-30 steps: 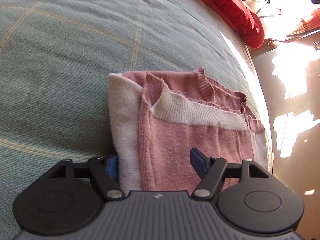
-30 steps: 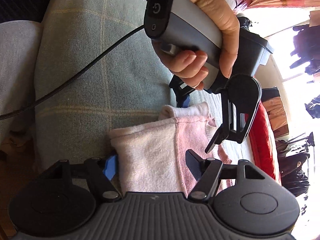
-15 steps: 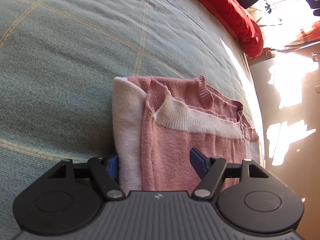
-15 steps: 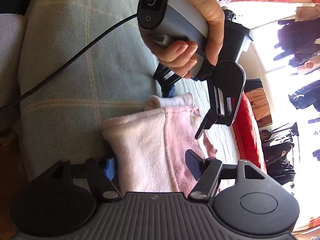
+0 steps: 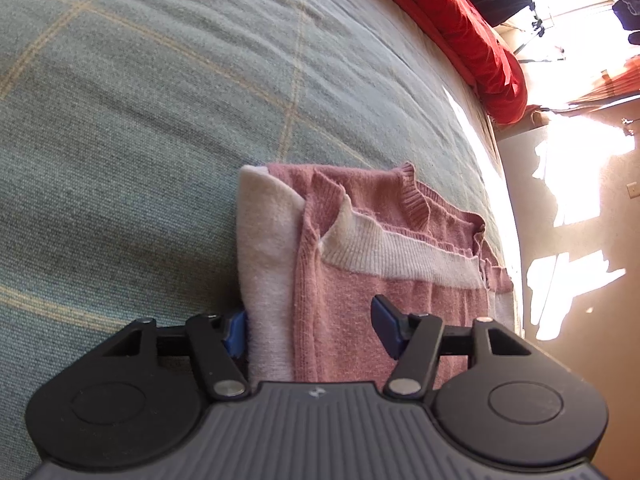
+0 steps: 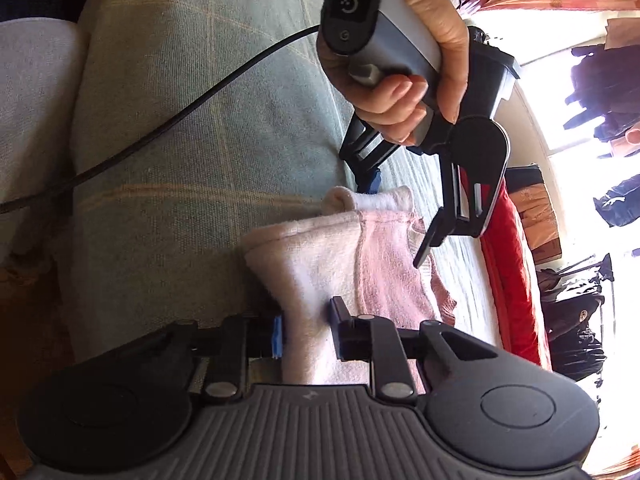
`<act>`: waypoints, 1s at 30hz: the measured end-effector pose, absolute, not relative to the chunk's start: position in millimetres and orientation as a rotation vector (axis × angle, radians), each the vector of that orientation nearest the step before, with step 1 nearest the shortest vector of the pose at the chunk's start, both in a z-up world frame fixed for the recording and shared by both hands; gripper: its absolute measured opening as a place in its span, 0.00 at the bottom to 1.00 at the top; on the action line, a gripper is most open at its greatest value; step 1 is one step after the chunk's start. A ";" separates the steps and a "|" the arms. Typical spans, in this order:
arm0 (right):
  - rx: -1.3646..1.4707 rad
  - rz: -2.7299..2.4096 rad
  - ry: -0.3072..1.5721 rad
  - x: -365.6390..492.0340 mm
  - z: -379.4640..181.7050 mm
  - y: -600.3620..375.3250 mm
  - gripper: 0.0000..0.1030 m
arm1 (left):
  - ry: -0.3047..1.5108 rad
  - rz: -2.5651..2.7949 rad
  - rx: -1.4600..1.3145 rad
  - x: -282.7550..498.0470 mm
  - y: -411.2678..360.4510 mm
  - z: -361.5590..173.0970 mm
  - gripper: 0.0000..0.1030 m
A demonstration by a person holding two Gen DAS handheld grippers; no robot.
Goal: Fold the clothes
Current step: 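Close both grippers on the sweater's long side edge, then lift the gripped edge with both grippers and fold it over the sweater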
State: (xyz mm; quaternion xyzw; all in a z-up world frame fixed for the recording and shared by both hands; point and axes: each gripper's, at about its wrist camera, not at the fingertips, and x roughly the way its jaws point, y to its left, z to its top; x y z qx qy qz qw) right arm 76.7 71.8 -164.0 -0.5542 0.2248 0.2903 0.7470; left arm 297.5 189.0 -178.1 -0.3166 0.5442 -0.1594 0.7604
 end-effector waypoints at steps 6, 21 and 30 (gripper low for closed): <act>-1.167 0.660 0.516 78.1 -156.3 66.5 0.17 | 1.189 -0.315 -0.684 294.1 193.4 -179.1 0.27; -0.866 0.644 0.568 104.2 -96.4 20.7 0.09 | 1.161 -0.206 -0.427 297.5 146.6 -105.4 0.20; -0.665 0.594 0.562 110.5 -59.5 -31.6 0.09 | 1.088 -0.218 -0.286 299.5 86.0 -39.2 0.19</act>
